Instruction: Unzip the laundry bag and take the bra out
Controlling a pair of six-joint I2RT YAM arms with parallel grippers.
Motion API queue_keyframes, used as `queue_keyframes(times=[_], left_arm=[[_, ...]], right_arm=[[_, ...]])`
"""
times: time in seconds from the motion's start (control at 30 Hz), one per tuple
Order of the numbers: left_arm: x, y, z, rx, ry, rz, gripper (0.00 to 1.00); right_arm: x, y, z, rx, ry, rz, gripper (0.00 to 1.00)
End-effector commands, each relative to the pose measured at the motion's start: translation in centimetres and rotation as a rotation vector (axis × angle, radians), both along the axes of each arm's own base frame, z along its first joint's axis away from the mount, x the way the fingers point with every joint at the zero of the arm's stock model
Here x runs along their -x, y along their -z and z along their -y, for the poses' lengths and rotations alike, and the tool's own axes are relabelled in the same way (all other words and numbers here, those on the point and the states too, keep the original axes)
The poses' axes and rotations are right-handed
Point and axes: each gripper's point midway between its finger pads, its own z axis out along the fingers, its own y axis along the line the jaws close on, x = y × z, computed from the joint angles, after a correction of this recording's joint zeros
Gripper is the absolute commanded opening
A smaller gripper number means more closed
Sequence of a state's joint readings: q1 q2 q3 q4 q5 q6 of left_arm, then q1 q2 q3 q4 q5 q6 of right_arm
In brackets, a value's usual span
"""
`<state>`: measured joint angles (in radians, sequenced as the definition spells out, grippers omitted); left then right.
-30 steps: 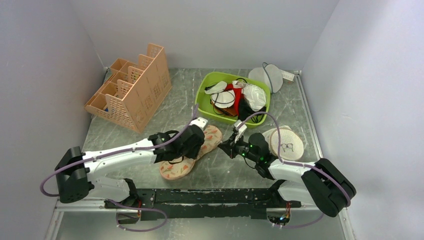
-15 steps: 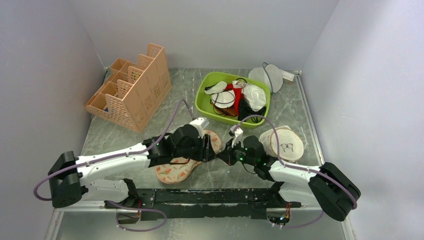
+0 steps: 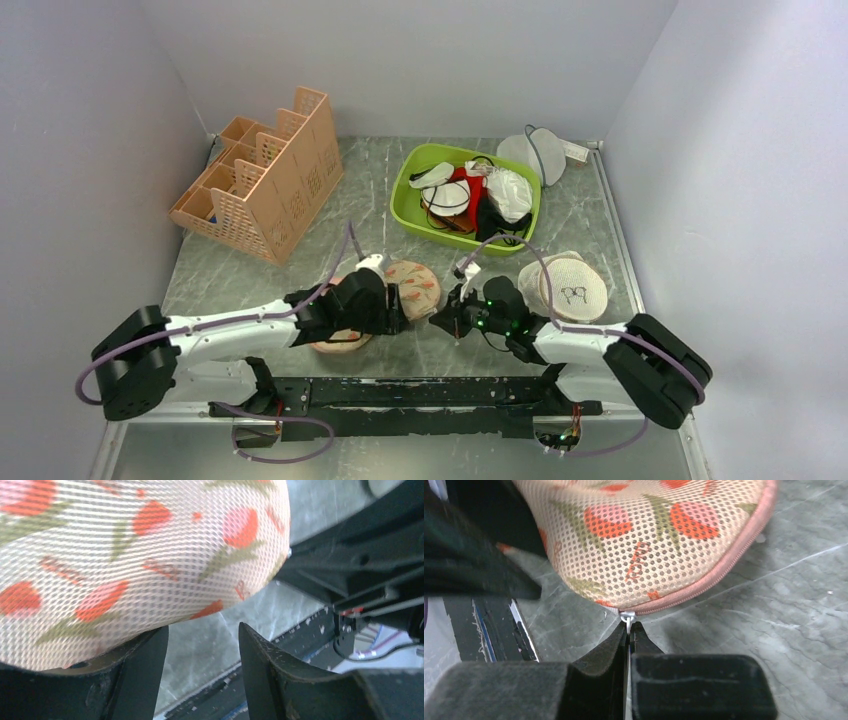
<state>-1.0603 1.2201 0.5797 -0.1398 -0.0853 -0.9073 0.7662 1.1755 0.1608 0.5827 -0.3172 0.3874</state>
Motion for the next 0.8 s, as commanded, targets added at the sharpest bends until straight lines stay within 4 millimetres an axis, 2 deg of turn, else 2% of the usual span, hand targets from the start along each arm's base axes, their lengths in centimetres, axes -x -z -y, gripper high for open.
queue_keyframes(times=[0.0,0.07,0.17,0.27,0.37,0.5,0.63,0.77], left_arm=[[-3.3,-0.3,-4.2,-0.090,-0.098,0.098,0.65],[-3.4,-1.2,-4.2,-0.074,-0.068,0.121,0.65],[-2.4,-2.4,-2.8,0.012,0.005,0.111,0.65],[-0.5,-2.8,-1.2,0.149,0.039,0.025,0.65],[0.6,-3.7,0.2,0.320,-0.017,-0.088,0.66],[0.2,-4.8,0.7,0.481,-0.145,-0.160,0.66],[-1.4,-5.3,0.7,0.508,-0.235,-0.139,0.68],[-1.9,-5.1,1.6,0.554,-0.271,-0.191,0.69]], right_arm=[[0.0,-0.5,-1.6,-0.033,-0.035,0.017,0.00],[0.0,-0.2,-2.0,-0.017,-0.030,0.003,0.00],[-0.1,-0.1,-2.5,-0.014,-0.029,-0.011,0.00],[0.1,-0.5,-2.9,-0.026,-0.037,-0.012,0.00],[0.2,-0.8,-3.4,-0.023,-0.043,0.000,0.00],[0.4,-1.3,-3.8,-0.029,-0.047,0.017,0.00],[0.5,-0.8,-3.8,-0.016,-0.049,0.009,0.00],[1.0,-0.6,-4.0,-0.021,-0.057,0.000,0.00]])
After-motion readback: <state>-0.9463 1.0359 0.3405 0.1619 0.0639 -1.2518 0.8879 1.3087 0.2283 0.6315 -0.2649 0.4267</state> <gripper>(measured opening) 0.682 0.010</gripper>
